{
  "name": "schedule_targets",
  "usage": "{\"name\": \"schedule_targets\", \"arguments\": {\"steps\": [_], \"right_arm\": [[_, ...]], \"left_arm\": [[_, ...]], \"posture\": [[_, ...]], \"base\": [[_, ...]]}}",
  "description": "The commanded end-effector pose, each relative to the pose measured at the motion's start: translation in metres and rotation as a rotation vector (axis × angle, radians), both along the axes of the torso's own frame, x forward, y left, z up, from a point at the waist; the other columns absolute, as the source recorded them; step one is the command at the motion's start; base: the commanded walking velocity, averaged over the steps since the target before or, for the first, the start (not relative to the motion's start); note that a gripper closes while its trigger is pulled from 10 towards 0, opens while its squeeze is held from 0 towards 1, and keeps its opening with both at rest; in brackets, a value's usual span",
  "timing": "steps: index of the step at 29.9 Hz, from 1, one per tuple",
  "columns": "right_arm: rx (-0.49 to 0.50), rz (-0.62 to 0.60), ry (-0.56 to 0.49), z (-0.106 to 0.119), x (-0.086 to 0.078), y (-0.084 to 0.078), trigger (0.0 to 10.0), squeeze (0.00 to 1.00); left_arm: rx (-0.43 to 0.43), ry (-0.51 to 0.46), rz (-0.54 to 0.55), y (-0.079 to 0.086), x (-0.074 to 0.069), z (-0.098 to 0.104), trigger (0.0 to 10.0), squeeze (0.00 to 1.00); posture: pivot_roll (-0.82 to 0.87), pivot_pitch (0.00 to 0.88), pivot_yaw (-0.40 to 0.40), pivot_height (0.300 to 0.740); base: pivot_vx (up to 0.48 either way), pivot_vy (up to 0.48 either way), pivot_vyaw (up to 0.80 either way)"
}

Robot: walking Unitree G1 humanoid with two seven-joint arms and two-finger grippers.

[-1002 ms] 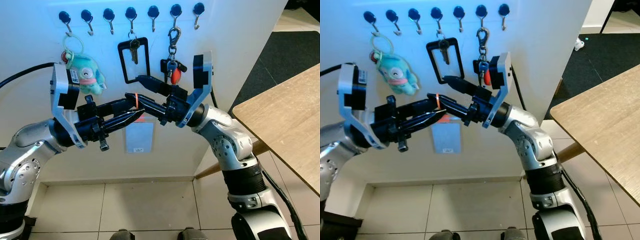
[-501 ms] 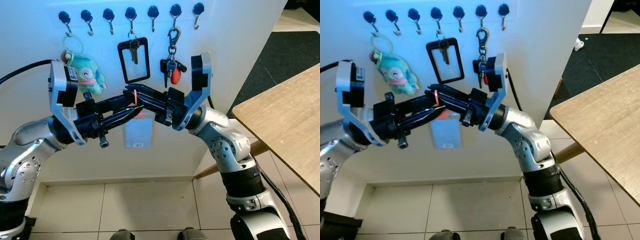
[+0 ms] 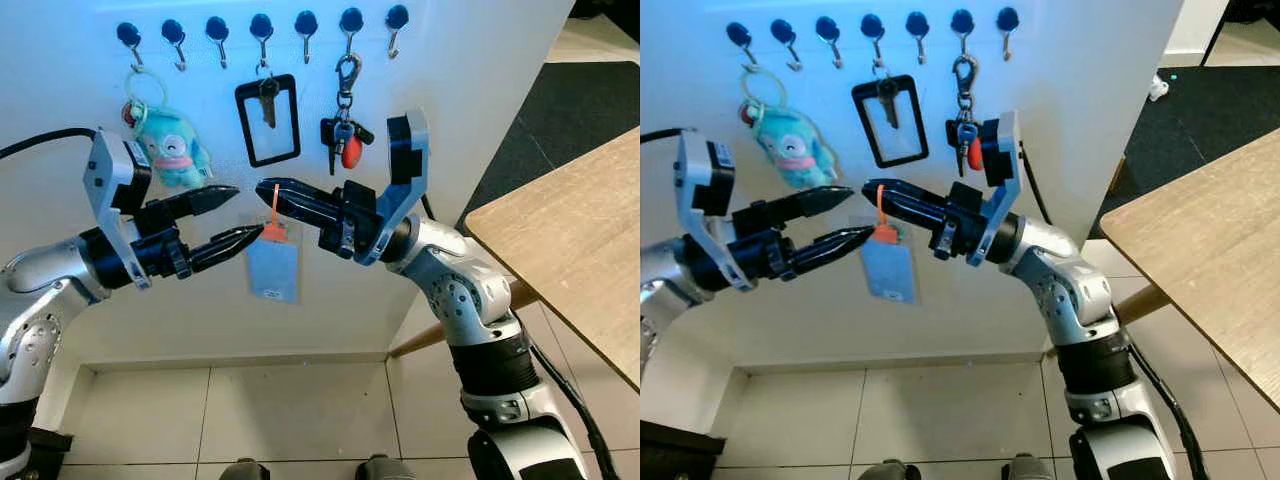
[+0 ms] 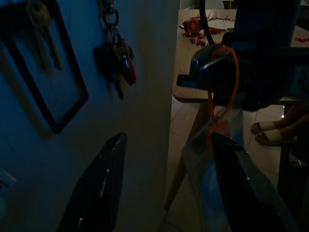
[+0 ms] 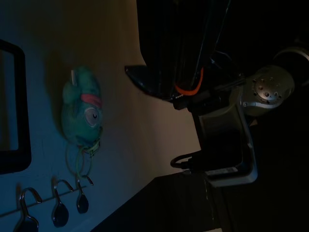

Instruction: Hang keys on a hook

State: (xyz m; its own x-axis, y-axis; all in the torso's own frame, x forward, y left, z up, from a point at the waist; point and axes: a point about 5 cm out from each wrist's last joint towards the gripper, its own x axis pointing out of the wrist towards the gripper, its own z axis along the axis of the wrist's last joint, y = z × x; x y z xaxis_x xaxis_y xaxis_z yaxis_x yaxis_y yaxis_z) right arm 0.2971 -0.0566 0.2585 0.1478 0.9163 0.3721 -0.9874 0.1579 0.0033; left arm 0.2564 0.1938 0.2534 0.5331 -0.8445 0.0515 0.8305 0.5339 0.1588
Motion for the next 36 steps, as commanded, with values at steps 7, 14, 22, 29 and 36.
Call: {"name": "schedule_targets", "arguments": {"steps": [7, 14, 22, 29, 36], "right_arm": [[-0.043, -0.014, 0.024, -0.011, 0.002, 0.003, 0.0, 0.00], [-0.302, -0.147, 0.090, -0.067, 0.014, 0.002, 0.0, 0.00], [-0.585, -0.322, 0.250, -0.156, 0.017, -0.018, 0.0, 0.00], [-0.754, -0.599, 0.470, -0.225, 0.009, -0.063, 6.0, 0.00], [-0.873, -0.828, 0.672, -0.272, -0.019, -0.103, 10.0, 0.00]], "left_arm": [[0.091, 0.075, 0.064, 0.014, 0.002, -0.022, 10.0, 0.00], [0.198, 0.268, 0.282, 0.053, 0.012, -0.083, 10.0, 0.00], [0.259, 0.492, 0.515, 0.078, 0.012, -0.158, 10.0, 0.00], [0.358, 0.715, 0.729, 0.093, -0.009, -0.233, 10.0, 0.00], [0.148, 0.871, 0.990, 0.100, -0.029, -0.267, 10.0, 0.00]], "posture": [[-0.04, 0.127, 0.068, 0.740], [-0.04, 0.121, 0.062, 0.740], [-0.04, 0.116, 0.062, 0.740], [-0.04, 0.114, 0.068, 0.740], [-0.04, 0.103, 0.071, 0.740]], "base": [[0.000, 0.000, 0.00], [0.000, 0.000, 0.00], [0.000, 0.000, 0.00], [0.000, 0.000, 0.00], [0.000, 0.000, 0.00]]}}
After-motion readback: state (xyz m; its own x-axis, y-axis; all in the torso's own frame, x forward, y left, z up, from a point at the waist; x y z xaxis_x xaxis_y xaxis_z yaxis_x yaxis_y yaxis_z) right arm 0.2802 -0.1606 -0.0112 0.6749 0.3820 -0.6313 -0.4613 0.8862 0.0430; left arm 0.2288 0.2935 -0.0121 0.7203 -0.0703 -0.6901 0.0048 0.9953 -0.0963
